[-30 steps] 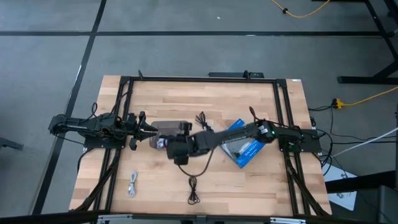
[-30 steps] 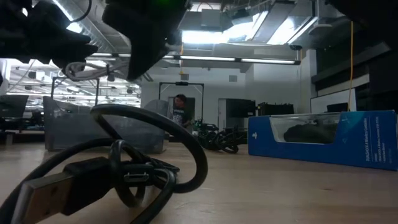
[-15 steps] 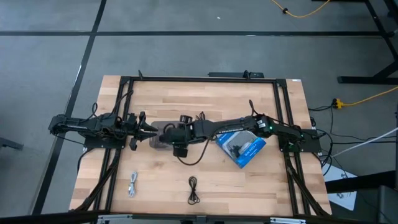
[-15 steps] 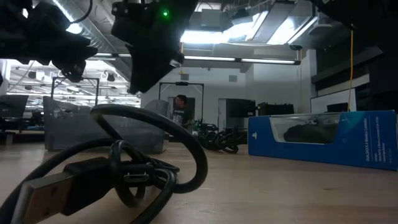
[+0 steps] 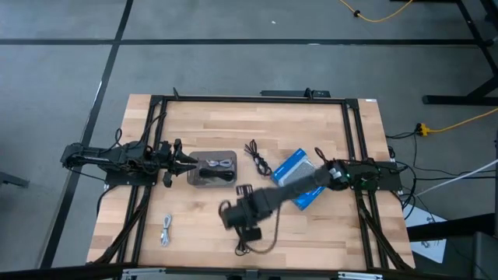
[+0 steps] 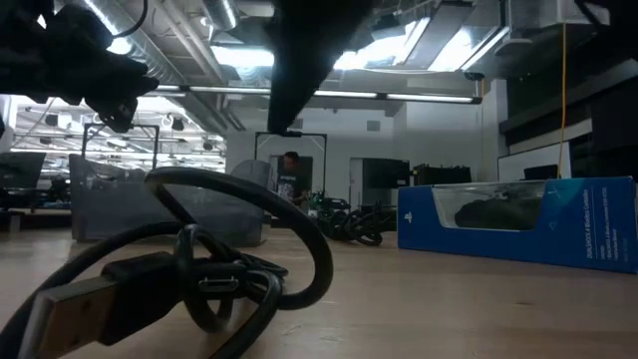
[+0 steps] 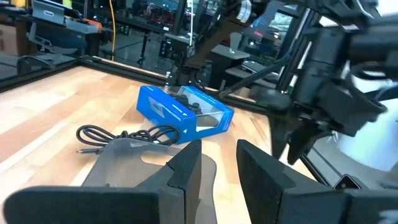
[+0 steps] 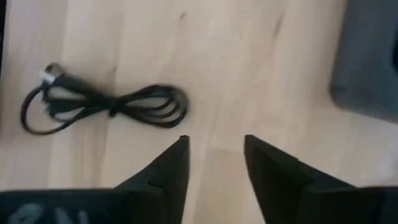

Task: Pick and place USB-C Cables
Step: Put the bottom black charger cable into the black bin

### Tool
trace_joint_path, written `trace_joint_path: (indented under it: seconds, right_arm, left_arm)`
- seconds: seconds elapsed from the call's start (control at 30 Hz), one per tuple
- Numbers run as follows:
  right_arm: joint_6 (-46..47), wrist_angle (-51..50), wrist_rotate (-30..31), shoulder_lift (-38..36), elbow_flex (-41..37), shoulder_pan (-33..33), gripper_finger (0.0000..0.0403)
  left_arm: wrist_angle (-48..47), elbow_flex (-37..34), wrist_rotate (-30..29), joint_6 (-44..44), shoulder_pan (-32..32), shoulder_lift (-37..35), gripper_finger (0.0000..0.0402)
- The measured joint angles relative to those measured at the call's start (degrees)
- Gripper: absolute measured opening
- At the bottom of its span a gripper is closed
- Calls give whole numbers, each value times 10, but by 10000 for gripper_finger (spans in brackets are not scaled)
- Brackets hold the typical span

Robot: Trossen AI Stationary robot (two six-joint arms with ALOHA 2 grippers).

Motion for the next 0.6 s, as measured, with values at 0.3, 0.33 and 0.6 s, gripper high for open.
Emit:
trace_joint_path:
  seconds: [0.3, 0.33, 0.6]
  right_arm:
    - [158, 68, 90, 1, 0, 54, 154]
    - [200, 70, 89, 1, 0, 54, 154]
    - [451, 68, 71, 11, 0, 56, 154]
  left_arm:
    - [0, 0, 0, -6, 0, 0, 96]
    - [0, 0, 0, -12, 0, 0, 96]
    - [0, 0, 0, -19, 0, 0, 96]
